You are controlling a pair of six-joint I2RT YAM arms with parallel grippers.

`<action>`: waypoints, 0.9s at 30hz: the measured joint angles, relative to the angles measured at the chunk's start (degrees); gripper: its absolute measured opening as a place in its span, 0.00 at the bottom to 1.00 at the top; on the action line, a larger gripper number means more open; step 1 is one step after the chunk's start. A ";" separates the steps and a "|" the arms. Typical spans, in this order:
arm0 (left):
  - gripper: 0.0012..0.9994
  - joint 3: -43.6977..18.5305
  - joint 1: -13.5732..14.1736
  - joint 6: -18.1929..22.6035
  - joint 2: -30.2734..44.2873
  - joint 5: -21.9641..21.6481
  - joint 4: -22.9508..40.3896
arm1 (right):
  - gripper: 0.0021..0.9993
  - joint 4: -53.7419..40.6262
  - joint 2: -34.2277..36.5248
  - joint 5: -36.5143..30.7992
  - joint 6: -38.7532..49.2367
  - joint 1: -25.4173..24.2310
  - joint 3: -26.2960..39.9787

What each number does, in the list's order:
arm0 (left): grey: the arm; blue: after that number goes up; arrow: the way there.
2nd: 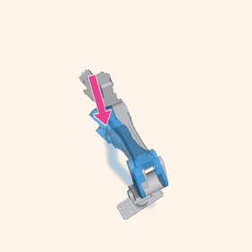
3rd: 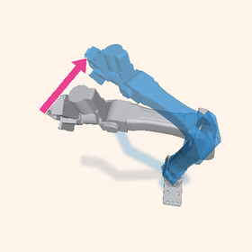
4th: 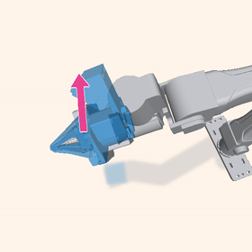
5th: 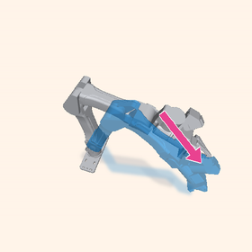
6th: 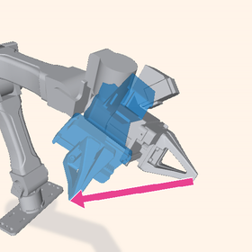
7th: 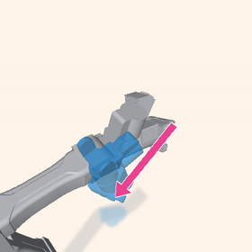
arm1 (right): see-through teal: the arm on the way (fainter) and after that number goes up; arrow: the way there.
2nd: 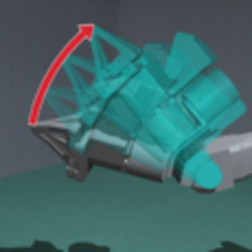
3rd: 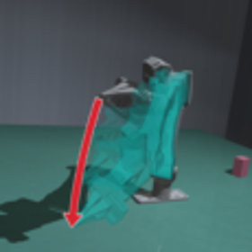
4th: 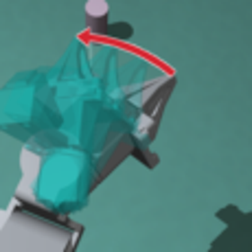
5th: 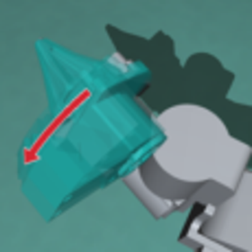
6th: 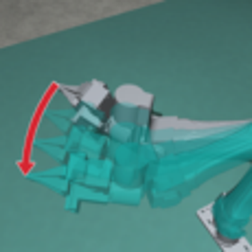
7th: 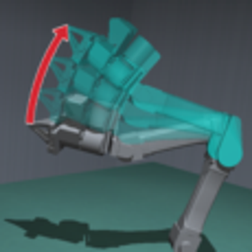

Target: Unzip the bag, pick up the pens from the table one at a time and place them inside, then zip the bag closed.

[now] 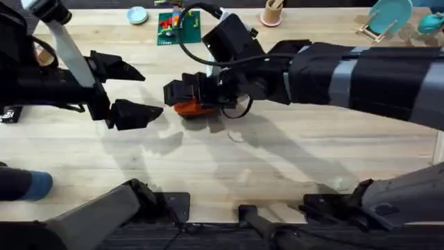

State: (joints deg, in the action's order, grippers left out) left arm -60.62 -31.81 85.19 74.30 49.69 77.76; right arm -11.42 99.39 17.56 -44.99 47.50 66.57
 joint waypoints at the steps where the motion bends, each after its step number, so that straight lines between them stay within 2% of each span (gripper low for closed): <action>1: 0.99 0.00 0.00 0.00 0.00 0.00 0.02 | 1.00 0.19 0.00 -0.35 -0.02 0.07 0.00; 13: 0.99 0.00 0.00 0.00 0.00 0.00 0.01 | 0.96 1.13 0.92 -2.59 -1.45 0.38 0.02; 19: 0.99 0.00 0.00 0.00 0.00 0.00 0.00 | 0.81 1.66 1.88 -3.47 -2.82 0.29 0.02; 27: 0.99 0.00 0.00 0.00 0.00 0.00 0.01 | 0.47 2.31 1.88 -3.86 -3.41 0.27 0.02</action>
State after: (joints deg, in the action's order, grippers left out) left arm -60.62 -31.81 85.19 74.30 49.69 77.77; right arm -9.11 101.27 13.69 -48.40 47.77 66.59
